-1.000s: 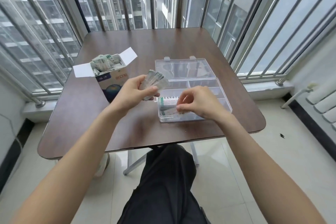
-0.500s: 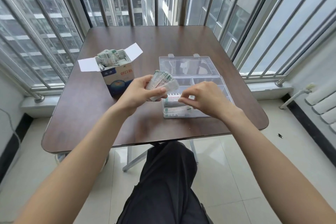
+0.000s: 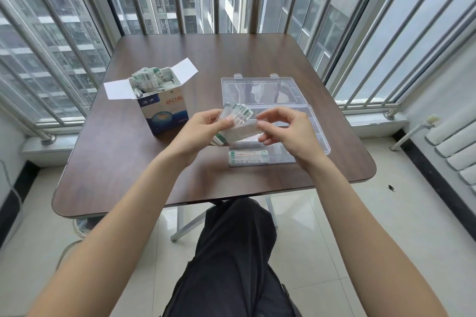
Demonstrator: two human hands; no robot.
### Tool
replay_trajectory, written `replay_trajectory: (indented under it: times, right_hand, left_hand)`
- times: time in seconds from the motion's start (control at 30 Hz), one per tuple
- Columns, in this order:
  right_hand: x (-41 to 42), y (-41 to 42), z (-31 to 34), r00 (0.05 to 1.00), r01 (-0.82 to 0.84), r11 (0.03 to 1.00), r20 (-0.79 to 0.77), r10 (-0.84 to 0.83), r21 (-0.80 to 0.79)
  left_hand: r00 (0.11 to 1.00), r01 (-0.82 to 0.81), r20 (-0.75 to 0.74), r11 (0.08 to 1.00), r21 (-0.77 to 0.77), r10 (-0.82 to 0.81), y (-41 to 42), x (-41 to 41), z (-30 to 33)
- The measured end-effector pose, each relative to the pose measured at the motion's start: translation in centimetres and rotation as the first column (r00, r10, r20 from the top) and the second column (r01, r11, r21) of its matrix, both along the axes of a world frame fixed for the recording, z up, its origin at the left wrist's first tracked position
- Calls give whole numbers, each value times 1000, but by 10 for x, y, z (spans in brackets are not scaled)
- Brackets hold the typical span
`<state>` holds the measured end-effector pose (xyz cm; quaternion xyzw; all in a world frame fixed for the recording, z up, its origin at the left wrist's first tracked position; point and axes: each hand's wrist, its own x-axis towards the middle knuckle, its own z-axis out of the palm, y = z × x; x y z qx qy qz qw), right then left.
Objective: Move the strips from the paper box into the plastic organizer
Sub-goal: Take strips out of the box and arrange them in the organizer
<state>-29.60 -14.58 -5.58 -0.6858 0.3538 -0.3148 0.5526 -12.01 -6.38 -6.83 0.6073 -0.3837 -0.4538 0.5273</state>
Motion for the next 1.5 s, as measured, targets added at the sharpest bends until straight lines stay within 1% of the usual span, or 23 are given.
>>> replay_trajectory:
  times: [0.07, 0.13, 0.17, 0.27, 0.33, 0.4, 0.47, 0.53, 0.6, 0.67, 0.7, 0.73, 0.77, 0.8, 0.83, 0.87, 0.93, 1.03, 1.13, 1.2, 1.3, 1.4, 1.5]
  right_hand:
    - [-8, 0, -5, 1000, 2, 999, 21, -3, 46]
    - [-15, 1, -11, 1000, 18, 1000, -11, -18, 24]
    - [-16, 2, -13, 999, 15, 1000, -42, -15, -16]
    - [-13, 4, -15, 973, 1, 973, -224, -54, -231]
    - [-6, 6, -12, 940, -58, 936, -334, -65, -347]
    - [-1, 7, -11, 901, -143, 903, -431, -52, -406]
    - [3, 8, -10, 856, -223, 856, -514, -58, -467]
    - [5, 9, -9, 795, -294, 770, -593, -132, -567]
    - [6, 9, -8, 752, -318, 684, -615, -240, -656]
    - [4, 9, -9, 794, -218, 664, -525, -306, -715]
    - [3, 9, -9, 836, -132, 695, -455, -305, -707]
    - [2, 9, -8, 886, -35, 764, -374, -274, -644]
    - [3, 9, -6, 930, 39, 852, -293, -223, -523]
    - [5, 10, -5, 958, 59, 924, -238, -159, -378]
    - [7, 11, -3, 974, 45, 959, -202, -105, -281]
    - [10, 11, -4, 976, 24, 964, -203, -80, -265]
    - [12, 12, -7, 972, 17, 956, -221, -85, -292]
    - [5, 10, -11, 963, 50, 965, -244, -115, -257]
    - [-3, 8, -14, 917, 41, 967, -375, -136, -251]
    - [-3, 10, -13, 858, 15, 948, -483, -175, -317]
    - [4, 16, -8, 743, -109, 887, -630, -228, -449]
    - [5, 16, -9, 705, -139, 822, -638, -310, -553]
    - [4, 13, -9, 700, -161, 814, -647, -304, -558]
  left_hand:
    - [999, -39, 24, 999, -4, 39, 3, 7, -2]
    - [997, -52, 48, 998, -16, 53, 5, 12, -5]
    - [996, -56, 67, 998, -19, 57, 6, 13, -6]
    - [994, -48, 100, 999, -24, 50, 6, 10, -8]
    - [994, -43, 97, 999, -31, 46, 5, 7, -8]
    - [995, -40, 87, 998, -42, 44, 4, 6, -7]
    - [996, -34, 75, 998, -45, 38, 3, 4, -7]
    - [997, -29, 67, 999, -45, 32, 3, 4, -7]
    - [998, -28, 47, 998, -53, 30, 4, 5, -6]
    - [999, -35, 21, 997, -64, 37, 5, 6, -4]
    - [999, -44, 15, 997, -66, 45, 5, 7, -4]
    - [999, -50, 13, 997, -67, 51, 5, 8, -4]
    - [999, -47, 13, 997, -67, 48, 5, 8, -4]
    - [999, -33, 13, 997, -66, 34, 5, 6, -4]
    - [1000, -11, 13, 998, -63, 12, 5, 5, -4]
    - [1000, 19, 16, 998, -56, -18, 5, 2, -3]
    - [998, 63, 29, 998, -29, -62, 4, -1, -3]
    - [1000, 5, 8, 1000, -25, -5, 4, 0, -4]
    - [999, -32, -6, 999, -42, 31, 4, 5, -4]
    - [1000, -14, 20, 999, -45, 15, 4, 5, -5]
    - [998, -1, 63, 998, -64, 5, 4, 4, -6]
    - [997, -5, 73, 997, -75, 11, 3, 2, -5]
    - [998, -8, 67, 997, -81, 14, 3, 2, -5]
